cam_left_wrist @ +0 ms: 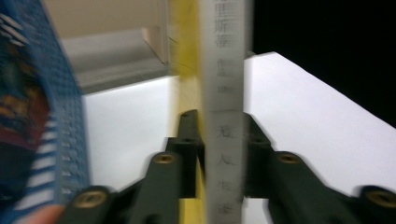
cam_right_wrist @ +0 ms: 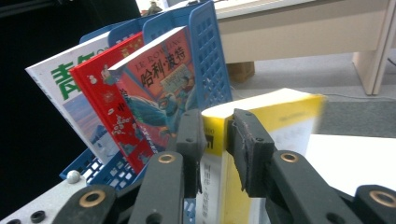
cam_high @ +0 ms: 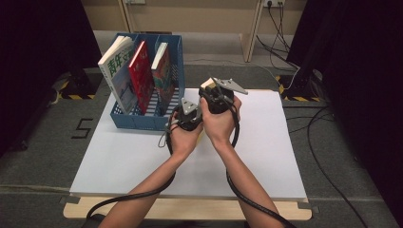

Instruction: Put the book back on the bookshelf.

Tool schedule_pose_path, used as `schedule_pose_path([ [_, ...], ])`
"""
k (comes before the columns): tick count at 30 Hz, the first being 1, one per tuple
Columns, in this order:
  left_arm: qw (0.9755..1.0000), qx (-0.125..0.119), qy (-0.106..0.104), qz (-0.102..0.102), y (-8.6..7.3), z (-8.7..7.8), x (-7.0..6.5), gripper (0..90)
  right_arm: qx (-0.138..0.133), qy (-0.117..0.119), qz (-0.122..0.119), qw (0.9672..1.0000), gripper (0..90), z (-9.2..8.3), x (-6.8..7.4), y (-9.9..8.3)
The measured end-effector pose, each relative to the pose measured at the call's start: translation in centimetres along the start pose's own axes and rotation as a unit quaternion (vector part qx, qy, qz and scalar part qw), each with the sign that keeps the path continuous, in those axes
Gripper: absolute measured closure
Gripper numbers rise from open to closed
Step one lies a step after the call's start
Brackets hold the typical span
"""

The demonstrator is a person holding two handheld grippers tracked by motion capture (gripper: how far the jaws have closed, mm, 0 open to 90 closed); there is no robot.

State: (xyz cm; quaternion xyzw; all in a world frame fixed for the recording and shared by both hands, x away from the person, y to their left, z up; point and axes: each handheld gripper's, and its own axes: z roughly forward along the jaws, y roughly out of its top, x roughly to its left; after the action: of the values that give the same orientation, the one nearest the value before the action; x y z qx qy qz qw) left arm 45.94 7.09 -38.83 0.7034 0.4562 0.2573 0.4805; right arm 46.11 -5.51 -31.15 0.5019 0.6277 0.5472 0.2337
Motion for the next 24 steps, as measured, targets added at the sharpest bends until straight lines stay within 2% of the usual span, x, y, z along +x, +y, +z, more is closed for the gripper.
schedule_pose_path([
  [2, 1.0, 0.003, -0.005, 0.002, 0.1, 0.0, 0.2, 75.3, -0.006, 0.019, -0.017, 0.9997, 78.4, -0.4, 0.6, 0.2],
  [3, 0.9999, 0.001, 0.0, 0.016, 0.1, -0.1, 0.0, 75.3, -0.004, 0.025, -0.019, 0.9995, 77.5, -0.4, 0.7, 0.2],
  [4, 0.9998, -0.001, 0.002, 0.02, 0.2, -0.2, 0.0, 75.4, -0.007, 0.028, -0.027, 0.9992, 76.3, -0.3, 0.7, 0.2],
  [6, 0.9999, -0.001, -0.002, 0.017, 0.2, -0.2, 0.5, 75.5, -0.016, 0.033, -0.017, 0.9992, 75.0, -0.6, 0.5, 0.3],
  [9, 0.9999, -0.003, -0.009, 0.006, 0.3, -0.3, 1.4, 75.5, -0.033, 0.03, -0.013, 0.9989, 73.1, -1.6, -0.3, 0.5],
  [12, 0.9999, -0.008, -0.01, 0.002, 0.4, -0.6, 2.0, 75.6, -0.042, 0.018, -0.017, 0.9988, 70.1, -2.4, -1.2, 0.8],
  [16, 0.9996, -0.013, -0.018, -0.016, 0.2, -0.7, 2.8, 75.6, -0.041, -0.006, -0.019, 0.9989, 65.9, -2.7, -3.0, 0.7],
  [19, 0.9995, -0.016, -0.021, -0.016, 0.2, -0.9, 3.2, 75.6, -0.032, -0.017, -0.023, 0.9991, 63.0, -2.6, -4.3, 0.1],
  [24, 0.9984, -0.023, -0.039, -0.036, 0.0, -1.0, 4.2, 75.7, -0.007, -0.03, -0.021, 0.9993, 62.7, -2.6, -6.5, -1.4],
])
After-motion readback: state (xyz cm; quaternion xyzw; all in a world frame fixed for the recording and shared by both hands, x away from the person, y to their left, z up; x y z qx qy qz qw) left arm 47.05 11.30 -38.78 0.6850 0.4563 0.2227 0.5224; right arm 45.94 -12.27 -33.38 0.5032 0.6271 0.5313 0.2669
